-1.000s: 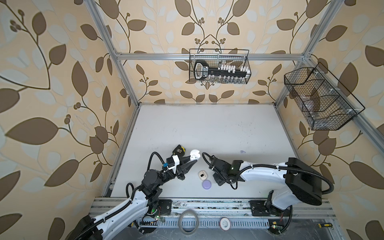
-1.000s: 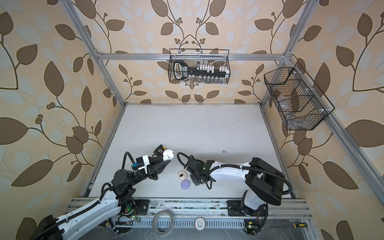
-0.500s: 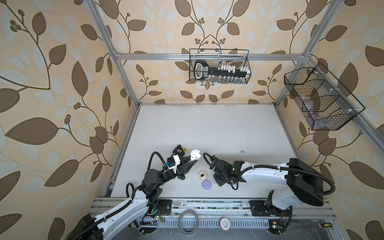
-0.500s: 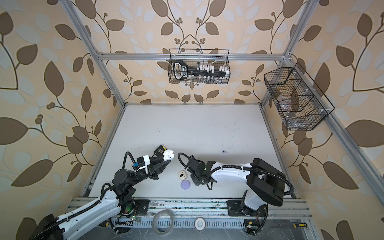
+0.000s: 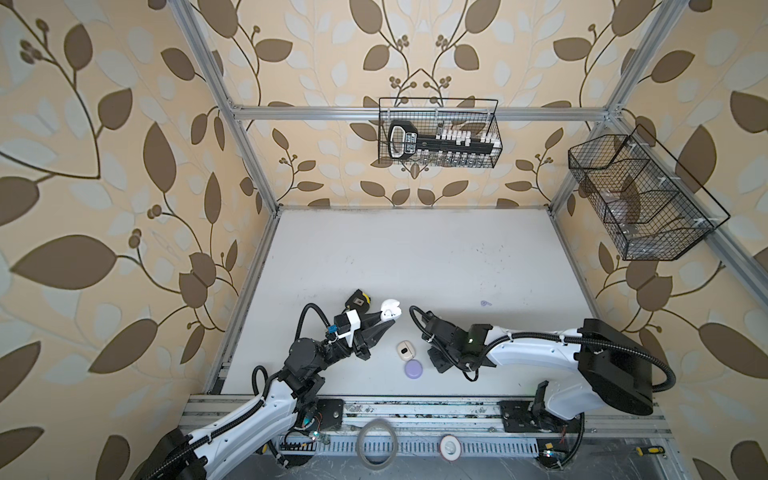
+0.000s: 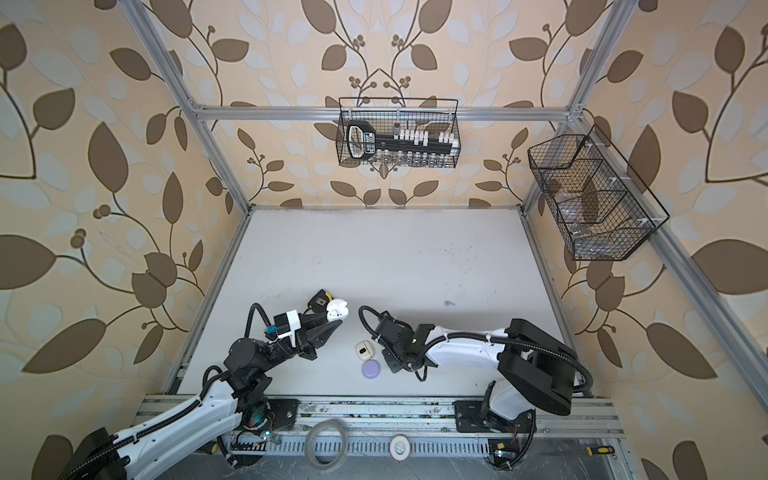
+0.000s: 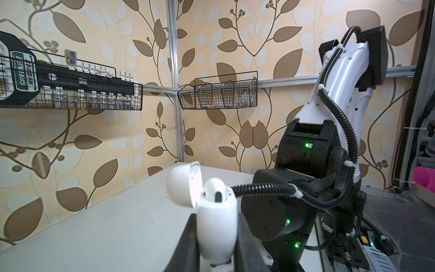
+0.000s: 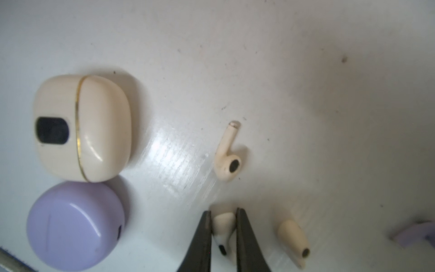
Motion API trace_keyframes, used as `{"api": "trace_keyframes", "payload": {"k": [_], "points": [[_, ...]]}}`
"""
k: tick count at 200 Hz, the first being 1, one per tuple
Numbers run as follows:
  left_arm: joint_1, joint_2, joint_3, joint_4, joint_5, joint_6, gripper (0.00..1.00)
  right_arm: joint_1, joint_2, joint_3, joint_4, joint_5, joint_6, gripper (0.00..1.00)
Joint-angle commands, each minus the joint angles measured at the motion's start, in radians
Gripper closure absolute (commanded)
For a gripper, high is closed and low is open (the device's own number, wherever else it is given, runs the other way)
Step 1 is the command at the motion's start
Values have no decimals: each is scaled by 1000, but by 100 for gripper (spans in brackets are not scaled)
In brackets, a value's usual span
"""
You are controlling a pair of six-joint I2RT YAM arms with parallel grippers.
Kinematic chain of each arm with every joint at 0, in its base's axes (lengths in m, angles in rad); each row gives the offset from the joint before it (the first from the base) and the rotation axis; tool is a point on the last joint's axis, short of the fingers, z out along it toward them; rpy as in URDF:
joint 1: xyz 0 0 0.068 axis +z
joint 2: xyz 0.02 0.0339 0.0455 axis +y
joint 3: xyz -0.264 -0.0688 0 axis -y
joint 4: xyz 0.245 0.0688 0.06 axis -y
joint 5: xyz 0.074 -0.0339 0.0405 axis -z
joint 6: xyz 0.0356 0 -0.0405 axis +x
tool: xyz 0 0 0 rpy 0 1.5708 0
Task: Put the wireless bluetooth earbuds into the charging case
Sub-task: 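Lower the right gripper around the white earbud and close on it, then lift the earbud with the right gripper toward the case in the left gripper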
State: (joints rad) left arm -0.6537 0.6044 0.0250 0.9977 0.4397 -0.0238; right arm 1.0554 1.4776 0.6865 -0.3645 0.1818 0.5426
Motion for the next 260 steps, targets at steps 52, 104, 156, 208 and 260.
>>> {"api": "trace_keyframes", "payload": {"k": [52, 104, 156, 208, 260], "points": [[-1, -6, 44, 58, 25, 19, 100, 2, -265, 0, 85, 57, 163, 87], [-1, -8, 31, 84, 17, 16, 100, 74, -468, 88, 182, 190, 243, 86], [-2, -23, 24, 96, 21, 14, 100, 192, -566, 98, 339, 346, 283, 86], [-2, -23, 18, 104, 21, 20, 100, 262, -527, 50, 625, 387, 336, 87], [-2, -35, 2, 146, 42, 21, 100, 336, -447, 45, 784, 466, 349, 89]]}}
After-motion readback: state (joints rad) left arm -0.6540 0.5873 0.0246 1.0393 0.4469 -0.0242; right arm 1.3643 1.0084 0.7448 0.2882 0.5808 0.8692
